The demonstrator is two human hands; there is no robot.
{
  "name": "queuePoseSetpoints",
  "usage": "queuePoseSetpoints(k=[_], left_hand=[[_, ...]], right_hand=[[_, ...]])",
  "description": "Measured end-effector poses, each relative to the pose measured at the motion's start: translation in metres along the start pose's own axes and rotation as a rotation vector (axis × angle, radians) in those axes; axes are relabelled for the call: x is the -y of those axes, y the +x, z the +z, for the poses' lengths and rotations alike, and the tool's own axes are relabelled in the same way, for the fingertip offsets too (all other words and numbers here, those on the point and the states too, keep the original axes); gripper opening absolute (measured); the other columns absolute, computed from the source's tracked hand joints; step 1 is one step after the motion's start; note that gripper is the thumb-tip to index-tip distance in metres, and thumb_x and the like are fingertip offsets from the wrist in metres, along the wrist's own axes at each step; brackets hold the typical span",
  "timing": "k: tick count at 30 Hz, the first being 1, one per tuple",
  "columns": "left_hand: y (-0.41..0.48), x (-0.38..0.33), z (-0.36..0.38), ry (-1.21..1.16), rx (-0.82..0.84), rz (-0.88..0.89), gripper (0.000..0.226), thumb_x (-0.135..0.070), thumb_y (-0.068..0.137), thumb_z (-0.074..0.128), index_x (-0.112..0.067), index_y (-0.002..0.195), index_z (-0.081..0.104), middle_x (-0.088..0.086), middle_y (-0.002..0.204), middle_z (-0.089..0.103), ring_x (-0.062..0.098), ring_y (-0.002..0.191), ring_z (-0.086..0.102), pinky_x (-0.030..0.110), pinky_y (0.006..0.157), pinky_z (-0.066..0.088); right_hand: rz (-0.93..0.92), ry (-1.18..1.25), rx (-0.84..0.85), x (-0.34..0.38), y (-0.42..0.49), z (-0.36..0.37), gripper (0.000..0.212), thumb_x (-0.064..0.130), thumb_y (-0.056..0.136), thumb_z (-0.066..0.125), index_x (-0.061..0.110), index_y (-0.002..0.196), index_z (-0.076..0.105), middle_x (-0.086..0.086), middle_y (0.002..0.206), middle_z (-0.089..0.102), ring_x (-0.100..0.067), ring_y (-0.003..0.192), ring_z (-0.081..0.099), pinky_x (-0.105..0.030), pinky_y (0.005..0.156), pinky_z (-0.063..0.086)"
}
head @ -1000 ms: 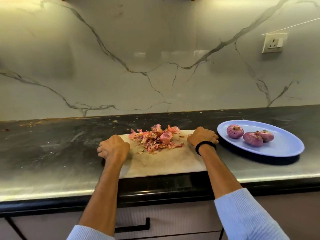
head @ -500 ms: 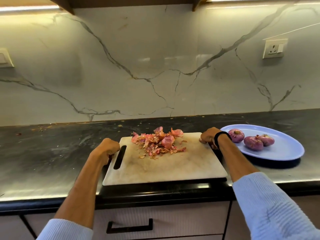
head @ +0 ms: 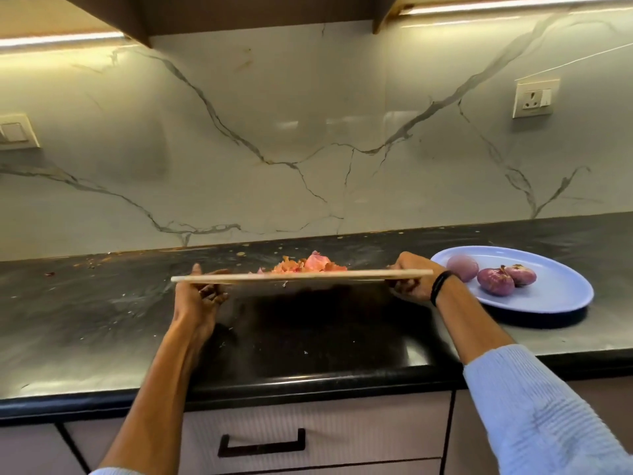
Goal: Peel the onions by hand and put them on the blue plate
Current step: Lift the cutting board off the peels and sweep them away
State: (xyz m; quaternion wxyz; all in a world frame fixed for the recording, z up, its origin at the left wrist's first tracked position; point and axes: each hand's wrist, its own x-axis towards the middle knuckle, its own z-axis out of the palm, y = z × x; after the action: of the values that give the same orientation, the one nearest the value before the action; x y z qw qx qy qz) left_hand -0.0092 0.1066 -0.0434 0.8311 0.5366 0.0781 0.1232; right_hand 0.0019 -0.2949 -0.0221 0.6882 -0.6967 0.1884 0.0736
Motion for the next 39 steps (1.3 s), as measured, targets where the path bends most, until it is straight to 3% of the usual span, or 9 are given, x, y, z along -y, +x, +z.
queuePoseSetpoints(k=[4, 8, 14, 21, 25, 29, 32, 35, 39], left_hand=[[0.005, -0.012, 0.011, 0.115, -0.221, 0.072, 0.034, -0.027, 0.096, 0.03, -0.009, 0.088, 0.059, 0.009, 0.068, 0.056, 0.018, 0.052, 0.047, 0.023, 0.041, 0.038], [0.003, -0.035, 0.032, 0.186, -0.339, 0.054, 0.074, -0.068, 0.097, 0.017, -0.009, 0.104, 0.061, 0.009, 0.071, 0.06, 0.019, 0.058, 0.05, 0.033, 0.058, 0.045], [-0.001, -0.052, 0.047, 0.246, -0.399, -0.001, 0.095, -0.075, 0.094, 0.006, -0.006, 0.137, 0.054, 0.018, 0.096, 0.072, 0.027, 0.081, 0.058, 0.045, 0.095, 0.049], [-0.001, -0.073, 0.061, 0.385, -0.329, 0.031, 0.095, -0.083, 0.087, 0.004, -0.011, 0.114, 0.06, 0.014, 0.094, 0.068, 0.031, 0.083, 0.061, 0.042, 0.081, 0.051], [0.008, -0.066, 0.054, 0.383, -0.26, -0.029, 0.106, -0.088, 0.081, 0.004, -0.014, 0.136, 0.056, 0.015, 0.103, 0.069, 0.035, 0.102, 0.062, 0.054, 0.098, 0.046], [-0.001, -0.074, 0.057, 0.418, -0.277, 0.029, 0.098, -0.086, 0.085, 0.005, -0.012, 0.122, 0.058, 0.014, 0.097, 0.067, 0.028, 0.083, 0.059, 0.039, 0.07, 0.049], [-0.002, -0.07, 0.054, 0.443, -0.281, 0.017, 0.101, -0.085, 0.086, 0.006, -0.01, 0.136, 0.053, 0.016, 0.111, 0.067, 0.033, 0.094, 0.061, 0.046, 0.082, 0.051], [0.001, -0.066, 0.051, 0.446, -0.31, 0.016, 0.1, -0.082, 0.089, 0.007, -0.006, 0.133, 0.055, 0.016, 0.112, 0.067, 0.028, 0.081, 0.059, 0.038, 0.07, 0.047], [0.004, -0.071, 0.05, 0.451, -0.318, 0.041, 0.093, -0.08, 0.091, 0.008, -0.009, 0.123, 0.058, 0.015, 0.107, 0.068, 0.028, 0.085, 0.06, 0.043, 0.074, 0.049]], right_hand=[[0.001, 0.388, 0.104, 0.002, 0.002, 0.008, 0.027, 0.011, 0.1, 0.033, 0.013, 0.08, 0.05, -0.011, 0.051, 0.055, -0.003, 0.028, 0.034, -0.008, 0.027, 0.02], [0.04, 0.483, 0.138, 0.01, 0.003, 0.017, 0.028, 0.02, 0.1, 0.038, 0.015, 0.075, 0.05, -0.01, 0.05, 0.05, -0.002, 0.026, 0.027, -0.011, 0.025, 0.02], [-0.015, 0.626, 0.055, 0.016, -0.001, 0.024, 0.025, 0.019, 0.097, 0.039, 0.003, 0.107, 0.055, -0.015, 0.088, 0.052, -0.017, 0.054, 0.05, -0.017, 0.037, 0.042], [-0.095, 0.505, -0.005, 0.032, -0.002, 0.029, 0.026, 0.027, 0.102, 0.048, 0.008, 0.115, 0.06, -0.013, 0.091, 0.059, -0.013, 0.058, 0.05, -0.017, 0.038, 0.047], [-0.079, 0.446, -0.043, 0.023, 0.004, 0.035, 0.033, 0.025, 0.103, 0.044, 0.011, 0.127, 0.062, -0.011, 0.104, 0.063, -0.013, 0.059, 0.051, -0.018, 0.036, 0.045], [-0.108, 0.476, -0.027, 0.026, 0.005, 0.031, 0.031, 0.021, 0.104, 0.043, 0.01, 0.126, 0.061, -0.01, 0.101, 0.062, -0.011, 0.055, 0.052, -0.018, 0.037, 0.045], [-0.095, 0.428, -0.034, 0.024, 0.005, 0.035, 0.03, 0.02, 0.104, 0.042, 0.013, 0.123, 0.063, -0.007, 0.093, 0.063, -0.008, 0.04, 0.051, -0.017, 0.035, 0.043], [-0.091, 0.435, -0.016, 0.024, 0.005, 0.034, 0.025, 0.021, 0.104, 0.045, 0.015, 0.118, 0.064, -0.005, 0.085, 0.061, -0.007, 0.036, 0.049, -0.016, 0.034, 0.042], [-0.106, 0.46, -0.018, 0.022, 0.003, 0.032, 0.023, 0.023, 0.104, 0.047, 0.013, 0.115, 0.064, -0.006, 0.085, 0.061, -0.007, 0.039, 0.05, -0.015, 0.033, 0.04]])
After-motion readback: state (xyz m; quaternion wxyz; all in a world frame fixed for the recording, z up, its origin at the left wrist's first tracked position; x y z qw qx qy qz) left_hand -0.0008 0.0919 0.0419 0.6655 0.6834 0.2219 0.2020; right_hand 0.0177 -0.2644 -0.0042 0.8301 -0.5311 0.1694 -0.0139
